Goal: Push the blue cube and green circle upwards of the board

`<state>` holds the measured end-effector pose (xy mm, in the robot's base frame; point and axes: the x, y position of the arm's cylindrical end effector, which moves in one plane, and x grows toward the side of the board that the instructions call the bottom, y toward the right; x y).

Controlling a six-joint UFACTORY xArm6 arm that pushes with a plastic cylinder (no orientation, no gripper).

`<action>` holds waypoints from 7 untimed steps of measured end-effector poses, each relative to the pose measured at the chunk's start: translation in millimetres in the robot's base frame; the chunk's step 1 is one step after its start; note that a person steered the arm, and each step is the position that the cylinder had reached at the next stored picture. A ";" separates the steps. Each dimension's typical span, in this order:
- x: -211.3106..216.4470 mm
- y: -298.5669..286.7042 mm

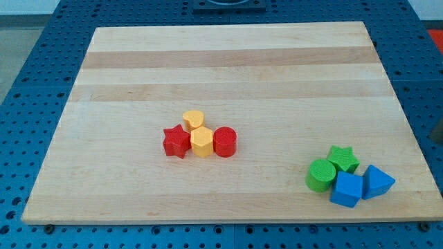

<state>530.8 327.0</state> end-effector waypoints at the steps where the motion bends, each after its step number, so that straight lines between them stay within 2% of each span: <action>1: 65.6 -4.7; 2: 86.0 -35.3; 3: 87.8 -73.2; 5: 83.7 -188.7; 7: 16.0 -227.3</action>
<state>546.8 99.7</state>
